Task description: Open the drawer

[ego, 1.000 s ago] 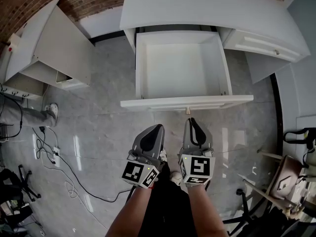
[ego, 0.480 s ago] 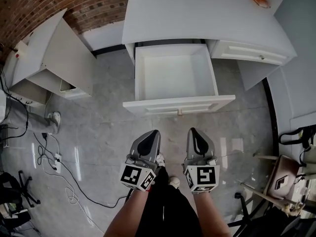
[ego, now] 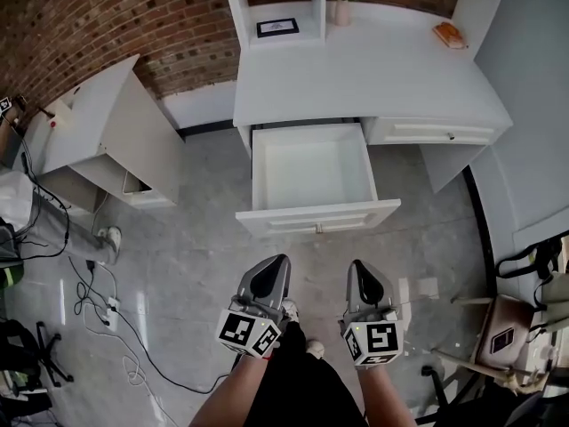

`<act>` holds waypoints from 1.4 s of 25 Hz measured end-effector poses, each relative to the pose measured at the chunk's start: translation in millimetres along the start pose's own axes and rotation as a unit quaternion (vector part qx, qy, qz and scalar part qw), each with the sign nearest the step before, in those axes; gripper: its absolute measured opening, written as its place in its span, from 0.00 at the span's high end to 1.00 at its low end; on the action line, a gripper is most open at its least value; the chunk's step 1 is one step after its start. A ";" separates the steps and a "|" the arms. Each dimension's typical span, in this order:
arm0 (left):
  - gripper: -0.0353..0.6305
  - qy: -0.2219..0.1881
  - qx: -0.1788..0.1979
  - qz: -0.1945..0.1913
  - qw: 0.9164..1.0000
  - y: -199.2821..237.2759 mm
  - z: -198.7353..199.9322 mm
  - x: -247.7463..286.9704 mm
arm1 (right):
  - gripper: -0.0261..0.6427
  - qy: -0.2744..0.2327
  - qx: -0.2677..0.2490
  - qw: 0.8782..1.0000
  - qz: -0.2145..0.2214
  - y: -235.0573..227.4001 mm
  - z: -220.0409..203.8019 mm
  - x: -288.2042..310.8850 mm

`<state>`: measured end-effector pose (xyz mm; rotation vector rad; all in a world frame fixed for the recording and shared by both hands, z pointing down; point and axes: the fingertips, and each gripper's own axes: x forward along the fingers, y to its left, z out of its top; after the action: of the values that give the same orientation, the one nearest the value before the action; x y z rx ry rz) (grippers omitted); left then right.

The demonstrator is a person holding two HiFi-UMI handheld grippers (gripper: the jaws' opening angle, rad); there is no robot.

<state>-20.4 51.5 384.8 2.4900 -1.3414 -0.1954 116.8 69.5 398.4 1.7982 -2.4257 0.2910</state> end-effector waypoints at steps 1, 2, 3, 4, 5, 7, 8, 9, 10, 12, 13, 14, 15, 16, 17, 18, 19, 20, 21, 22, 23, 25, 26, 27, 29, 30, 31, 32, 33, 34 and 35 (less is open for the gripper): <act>0.94 -0.001 0.001 0.000 1.000 -1.6 3.7 -1.8 | 0.96 -0.002 -0.001 1.000 0.002 1.2 4.7 -3.3; 0.94 -0.002 0.002 0.000 1.000 -3.7 7.1 -3.9 | 0.96 -0.003 -0.002 1.000 0.005 2.2 9.1 -7.0; 0.94 -0.001 0.002 0.000 1.000 -6.5 11.4 -6.2 | 0.96 -0.003 -0.003 1.000 0.007 2.6 13.3 -11.1; 0.94 0.001 0.002 0.001 1.000 -9.2 16.1 -8.6 | 0.96 -0.003 -0.005 1.000 0.008 2.7 17.6 -15.2; 0.94 0.002 0.003 0.002 1.000 -11.3 20.4 -11.1 | 0.96 -0.004 -0.006 1.000 0.009 2.6 21.9 -18.9; 0.94 0.004 0.005 0.001 1.000 -13.9 26.0 -16.9 | 0.96 -0.004 -0.005 1.000 0.010 2.4 30.0 -26.1; 0.94 0.005 0.007 -0.002 1.000 -15.3 28.1 -20.3 | 0.96 -0.003 -0.005 1.000 0.010 2.6 32.9 -30.1; 0.94 0.007 0.008 -0.004 1.000 -16.9 30.6 -23.7 | 0.96 -0.002 -0.005 1.000 0.011 3.3 35.9 -34.3; 0.94 0.010 0.009 -0.007 1.000 -18.5 33.8 -27.0 | 0.96 -0.002 -0.006 1.000 0.012 4.4 39.5 -38.5; 0.94 0.013 0.009 -0.012 1.000 -22.1 41.9 -32.6 | 0.96 -0.003 -0.005 1.000 0.015 6.6 48.8 -46.4; 0.94 0.013 0.010 -0.014 1.000 -24.3 46.6 -34.4 | 0.96 -0.004 -0.003 1.000 0.015 7.1 54.3 -49.8; 0.94 0.014 0.011 -0.016 1.000 -26.8 51.6 -35.6 | 0.96 -0.005 -0.001 1.000 0.016 7.2 60.3 -52.7; 0.94 0.014 0.012 -0.019 1.000 -29.6 57.0 -36.2 | 0.96 -0.006 0.001 1.000 0.017 7.4 66.2 -55.3; 0.94 0.013 0.013 -0.021 1.000 -33.0 62.4 -36.7 | 0.96 -0.006 0.003 1.000 0.018 7.7 71.3 -58.0; 0.94 0.013 0.014 -0.025 1.000 -37.0 67.5 -37.2 | 0.96 -0.006 0.004 1.000 0.021 8.1 75.9 -61.0; 0.94 0.011 0.014 -0.028 0.999 -41.8 72.1 -37.6 | 0.96 -0.006 0.005 1.000 0.024 8.4 80.5 -64.6; 0.94 0.009 0.013 -0.031 0.999 -47.0 76.1 -37.6 | 0.96 -0.006 0.005 1.000 0.027 8.2 85.2 -68.6; 0.94 0.007 0.012 -0.035 0.999 -52.1 80.1 -37.3 | 0.96 -0.007 0.004 1.000 0.029 7.8 90.0 -72.5; 0.94 0.004 0.012 -0.039 0.999 -56.7 84.6 -36.8 | 0.96 -0.009 0.003 1.000 0.030 7.7 95.0 -75.8; 0.94 0.001 0.012 -0.042 0.999 -60.3 89.4 -36.5 | 0.96 -0.012 0.004 0.999 0.031 8.3 99.8 -78.1; 0.94 -0.002 0.014 -0.045 0.999 -63.0 94.1 -36.4 | 0.96 -0.015 0.004 0.999 0.032 9.4 104.5 -79.8; 0.94 -0.003 0.017 -0.045 0.999 -66.8 101.5 -37.3 | 0.96 -0.019 0.004 0.999 0.035 11.3 112.9 -82.9; 0.94 -0.001 0.019 -0.042 0.999 -67.9 103.9 -38.3 | 0.96 -0.021 0.003 0.999 0.037 11.9 117.0 -84.7; 0.94 0.002 0.021 -0.036 0.999 -68.2 105.9 -39.8 | 0.96 -0.022 0.003 0.999 0.038 12.3 120.7 -86.6; 0.94 0.008 0.028 -0.026 0.999 -68.4 110.4 -44.3 | 0.96 -0.024 0.009 0.999 0.043 13.7 126.9 -89.6; 0.94 0.008 0.033 -0.025 0.999 -69.2 112.9 -46.8 | 0.96 -0.026 0.014 0.998 0.046 14.6 130.8 -90.9; 0.94 0.008 0.036 -0.026 0.999 -70.3 115.3 -49.4 | 0.96 -0.029 0.019 0.998 0.048 15.3 134.9 -92.4; 0.94 0.007 0.036 -0.026 0.999 -71.1 117.4 -52.1 | 0.96 -0.030 0.021 0.998 0.050 15.5 138.1 -94.2; 0.94 0.006 0.034 -0.025 0.999 -71.5 119.3 -55.1 | 0.96 -0.031 0.022 0.998 0.051 15.3 140.2 -96.5; 0.94 0.006 0.030 -0.022 0.999 -71.5 121.2 -58.4 | 0.96 -0.031 0.022 0.998 0.052 15.4 141.8 -99.2; 0.94 0.006 0.027 -0.019 0.999 -71.3 123.1 -62.0 | 0.96 -0.031 0.022 0.998 0.053 16.2 144.3 -102.2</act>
<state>-30.4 115.1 243.6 2.5591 -1.3127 -0.1539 135.2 138.3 235.7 1.7240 -2.5819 0.3051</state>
